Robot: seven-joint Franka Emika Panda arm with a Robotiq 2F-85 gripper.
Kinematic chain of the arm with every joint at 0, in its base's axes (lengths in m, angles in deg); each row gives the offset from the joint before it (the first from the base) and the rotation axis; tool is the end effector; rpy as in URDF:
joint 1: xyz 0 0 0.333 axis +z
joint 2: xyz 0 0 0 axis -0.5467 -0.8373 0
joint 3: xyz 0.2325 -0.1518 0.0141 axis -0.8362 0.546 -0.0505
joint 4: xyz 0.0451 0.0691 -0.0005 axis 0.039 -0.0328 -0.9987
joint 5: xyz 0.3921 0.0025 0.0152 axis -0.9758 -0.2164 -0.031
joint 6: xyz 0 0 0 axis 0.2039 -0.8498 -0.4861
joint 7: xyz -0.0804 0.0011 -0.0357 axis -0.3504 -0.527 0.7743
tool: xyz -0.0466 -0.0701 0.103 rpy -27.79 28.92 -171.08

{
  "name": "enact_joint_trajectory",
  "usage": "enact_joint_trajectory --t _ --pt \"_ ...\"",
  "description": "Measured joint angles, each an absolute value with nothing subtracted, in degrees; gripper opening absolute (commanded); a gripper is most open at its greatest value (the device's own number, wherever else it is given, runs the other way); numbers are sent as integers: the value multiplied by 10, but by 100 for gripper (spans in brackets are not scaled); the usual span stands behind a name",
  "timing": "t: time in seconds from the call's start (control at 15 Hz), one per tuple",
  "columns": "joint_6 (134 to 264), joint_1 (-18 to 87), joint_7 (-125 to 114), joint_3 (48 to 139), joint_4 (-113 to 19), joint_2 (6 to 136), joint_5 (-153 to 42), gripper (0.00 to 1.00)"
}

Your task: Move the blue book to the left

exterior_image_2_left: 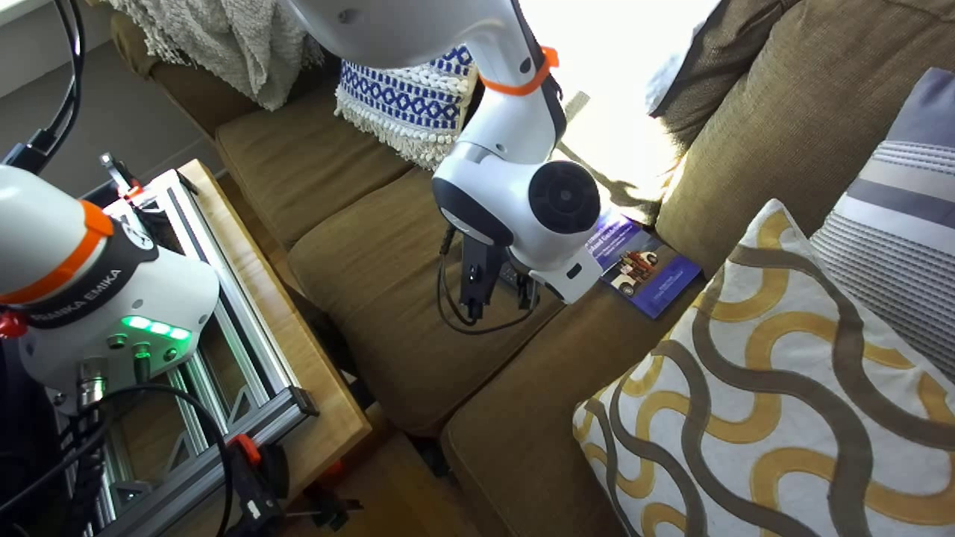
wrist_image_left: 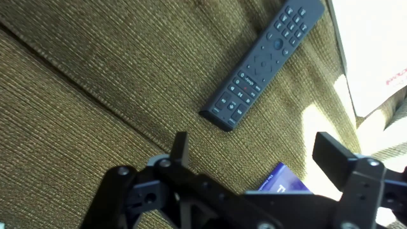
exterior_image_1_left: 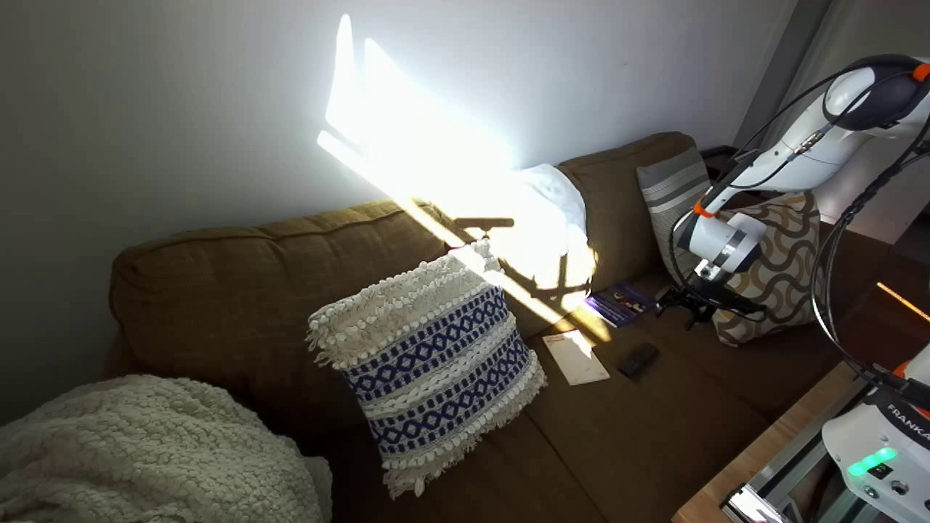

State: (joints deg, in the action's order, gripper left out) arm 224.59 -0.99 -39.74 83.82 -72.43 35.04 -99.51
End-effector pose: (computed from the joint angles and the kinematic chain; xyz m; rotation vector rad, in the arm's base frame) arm 0.4111 -0.2336 -0.0721 -2.6519 0.9759 0.0483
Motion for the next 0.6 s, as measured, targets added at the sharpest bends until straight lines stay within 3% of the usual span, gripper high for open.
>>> enact_joint_trajectory --t 0.6 --pt "2246 -23 -390 828 -683 315 -984 100"
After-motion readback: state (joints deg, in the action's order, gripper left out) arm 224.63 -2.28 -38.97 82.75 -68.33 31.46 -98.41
